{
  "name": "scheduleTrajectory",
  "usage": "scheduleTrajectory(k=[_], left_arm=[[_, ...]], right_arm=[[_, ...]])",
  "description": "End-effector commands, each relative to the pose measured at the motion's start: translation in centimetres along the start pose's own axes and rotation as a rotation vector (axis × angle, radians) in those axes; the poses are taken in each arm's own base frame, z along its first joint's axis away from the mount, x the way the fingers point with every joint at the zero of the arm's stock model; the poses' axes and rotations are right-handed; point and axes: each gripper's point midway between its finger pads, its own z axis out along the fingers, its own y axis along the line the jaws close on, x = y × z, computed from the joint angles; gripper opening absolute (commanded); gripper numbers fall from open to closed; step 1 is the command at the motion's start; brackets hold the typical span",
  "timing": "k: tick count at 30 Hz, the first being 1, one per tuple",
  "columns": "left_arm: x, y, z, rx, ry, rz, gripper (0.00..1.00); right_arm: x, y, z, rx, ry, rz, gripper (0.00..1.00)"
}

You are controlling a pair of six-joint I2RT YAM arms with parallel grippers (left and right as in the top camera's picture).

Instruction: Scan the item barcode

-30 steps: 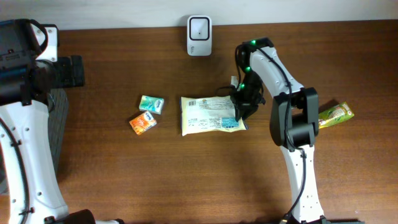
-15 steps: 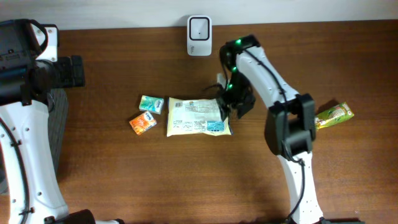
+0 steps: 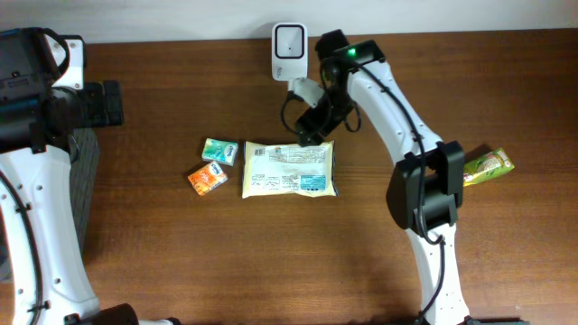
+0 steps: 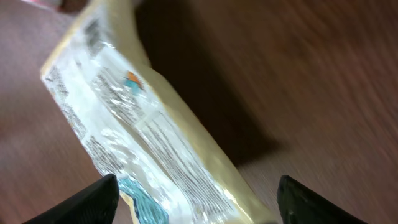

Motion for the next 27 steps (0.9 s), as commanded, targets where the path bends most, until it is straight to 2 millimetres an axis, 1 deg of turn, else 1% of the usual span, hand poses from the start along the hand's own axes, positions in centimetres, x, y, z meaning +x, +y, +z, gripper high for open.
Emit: scheduleTrajectory(k=[1,3,7,9,15,19,20,22,23,27], left_arm=[[0.1,0.4,0.0,-0.011,0.002,0.011,0.99],[0.1,0.4,0.0,-0.011,0.002,0.011,0.99],[0.1,0.4,0.0,-0.011,0.002,0.011,0.99],[0.1,0.4,0.0,-0.011,0.002,0.011,0.99],[0.1,0.4,0.0,-0.011,0.002,0.011,0.99],[0.1,0.4,0.0,-0.011,0.002,0.011,0.99],[0.1,0.4,0.0,-0.011,0.002,0.011,0.99],[0.1,0.4,0.0,-0.011,0.002,0.011,0.99],[0.1,0.4,0.0,-0.011,0.002,0.011,0.99],[0.1,0.4,0.0,-0.011,0.002,0.011,0.99]], right_arm=[[0.0,0.6,2.6,-0.071,0.013,-0.080,0.82],[0.1,0.8,3.2,-0.101,0.011,-0.082,0.82],[0.6,0.3,4.3,-0.120,0.025,-0.063,0.82],[0.8,0.4,4.7,-0.135,0.028,-0.056,0.82],[1.1,0.6,4.7,-0.144,0.043,0.012,0.80],[2.3,1.4,4.5,-0.174,0.090,0.039,0.72],[2.4,1.4,4.5,-0.176,0.097,0.053,0.72],[2.4,1.4,4.5,-0.173,0.100,0.068,0.71],[2.4,1.4,4.5,-0.173,0.099,0.068,0.68],[2.2,1.3,4.4,-0.169,0.094,0.068,0.68]])
